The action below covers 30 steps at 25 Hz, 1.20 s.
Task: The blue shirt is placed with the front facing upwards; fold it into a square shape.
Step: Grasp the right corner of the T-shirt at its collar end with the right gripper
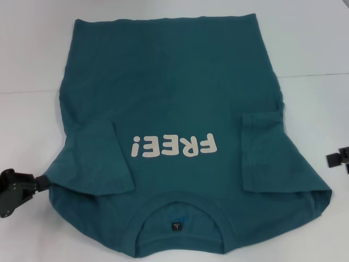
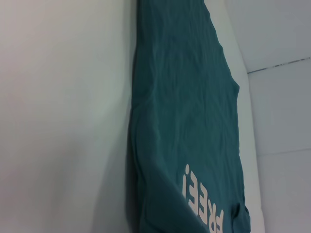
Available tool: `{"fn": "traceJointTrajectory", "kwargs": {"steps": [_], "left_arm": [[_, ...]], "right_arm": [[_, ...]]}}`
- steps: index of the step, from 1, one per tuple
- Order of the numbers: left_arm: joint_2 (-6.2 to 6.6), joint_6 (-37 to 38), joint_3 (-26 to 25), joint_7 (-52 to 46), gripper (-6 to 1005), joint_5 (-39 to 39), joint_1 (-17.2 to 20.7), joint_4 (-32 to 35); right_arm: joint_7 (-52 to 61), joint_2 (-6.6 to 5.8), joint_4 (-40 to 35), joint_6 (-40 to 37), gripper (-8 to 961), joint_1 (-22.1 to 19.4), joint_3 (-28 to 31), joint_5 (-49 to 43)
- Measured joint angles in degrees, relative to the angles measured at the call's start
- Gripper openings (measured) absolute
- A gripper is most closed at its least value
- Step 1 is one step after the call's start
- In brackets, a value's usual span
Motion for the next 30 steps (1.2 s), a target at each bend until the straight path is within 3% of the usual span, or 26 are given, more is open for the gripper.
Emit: {"fn": "traceJointTrajectory", "kwargs": {"steps": [6,24,30], "left_arm": [[-0.10,-0.62,-0.02,-0.10,0,-0.27,-0.46,-0.09],[-0.19,-0.70,-0.31,-0.33,2,-0.56,-0.36,-0.08],[-0.19,-0.70,-0.31,-0.31,1,-0.56,-0.38,-0.08]], "right_arm": [[0.98,0.10,-1.14,-0.36,906,-1.40,0.95,-3.83],[5.02,5.99,-0.88,9.44,905,1.60,0.21,-12.69],[5.07,7.09,-0.79,10.12,906,2.87,0.13,-14.79]]}}
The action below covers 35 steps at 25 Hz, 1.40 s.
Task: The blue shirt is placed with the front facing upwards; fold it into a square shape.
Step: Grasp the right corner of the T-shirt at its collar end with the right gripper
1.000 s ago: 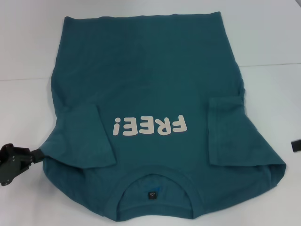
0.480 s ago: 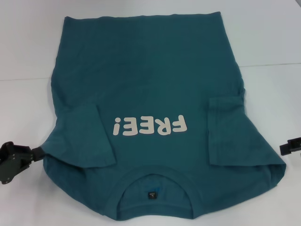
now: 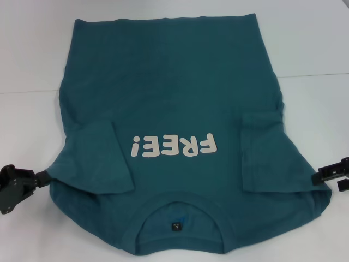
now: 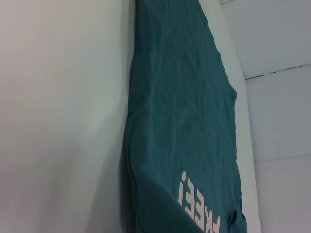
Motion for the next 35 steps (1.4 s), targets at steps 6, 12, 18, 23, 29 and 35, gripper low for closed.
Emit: {"fn": "traceJointTrajectory", "kwargs": {"steps": [6,12,18,23,29,35], "left_arm": [[0.00,0.00,-0.08,0.08,1,0.00,0.11,0.00],[0.00,0.00,-0.09,0.07,1,0.01,0.05,0.00],[-0.06,0.00,-0.09,0.07,2,0.03,0.07,0.00],[-0.09,0.00,-0.09,0.07,1,0.03,0.20,0.00],[-0.09,0.00,-0.07,0.07,0,0.03,0.15,0.00],[-0.09,0.00,-0.09,0.07,1,0.03,0.15,0.00]], "right_arm": [[0.08,0.63,0.10,0.47,899,0.28,-0.50,-0.33],[0.16,1.44,0.17,1.14,890,0.72,-0.59,-2.44],[0.18,1.84,0.17,1.97,882,1.03,-1.08,-2.77],[0.19,2.47,0.32,3.28,874,1.29,-2.07,-2.80],[0.19,2.77,1.32,4.38,866,1.86,-2.62,-2.97],[0.19,2.86,2.15,5.13,857,2.37,-3.44,-2.97]]}}
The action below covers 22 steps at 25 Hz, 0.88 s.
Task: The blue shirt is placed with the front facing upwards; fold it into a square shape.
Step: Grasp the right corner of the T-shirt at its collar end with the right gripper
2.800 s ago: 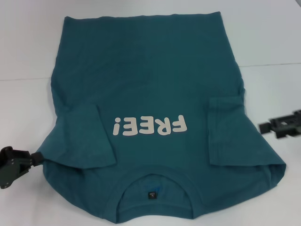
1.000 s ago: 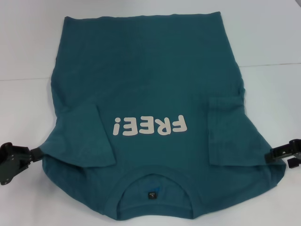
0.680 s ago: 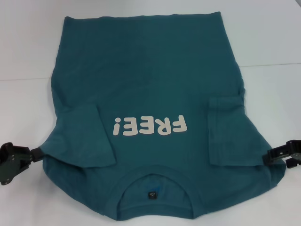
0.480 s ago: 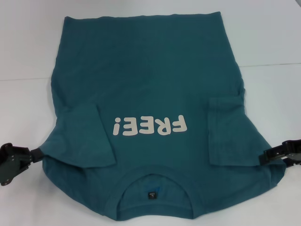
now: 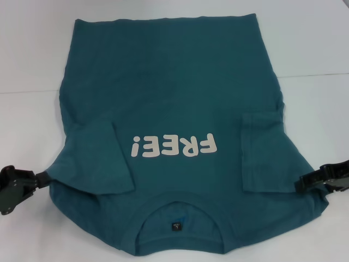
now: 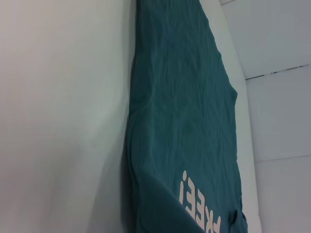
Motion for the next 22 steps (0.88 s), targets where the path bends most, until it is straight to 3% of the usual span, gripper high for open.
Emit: {"fn": "traceJointTrajectory", "kwargs": {"steps": [22], "left_arm": [[-0.09,0.00,-0.04,0.03,1,0.00,-0.30,-0.37]], "right_arm": [[0.06,0.44,2.52,1.91,848,1.18,-0.85,0.07]]}}
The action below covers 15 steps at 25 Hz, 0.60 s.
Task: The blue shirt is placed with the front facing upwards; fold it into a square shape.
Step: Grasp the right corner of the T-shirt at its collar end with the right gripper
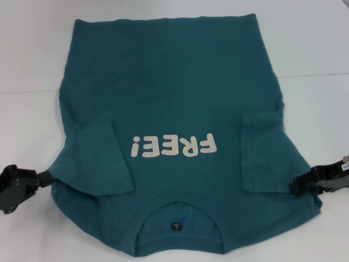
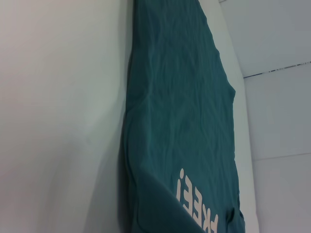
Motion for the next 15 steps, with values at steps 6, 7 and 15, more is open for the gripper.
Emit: {"fn": "traceJointTrajectory", "kwargs": {"steps": [6,7,15], "left_arm": [[0.00,0.00,-0.05,0.03,0,0.00,-0.05,-0.07],[0.00,0.00,-0.05,0.04,0,-0.01,-0.05,-0.08],[0.00,0.00,-0.11,0.12,1,-0.09,0.00,-0.08]], "right_arm": [[0.54,0.31,0.05,0.29,712,0.45,-1.05,-0.08],[0.55,0.36,0.05,0.31,675,0.59,-1.33,-0.08],[0.79,0.54,-0.14,0.08,356,1.15,-2.10,-0.08]]}}
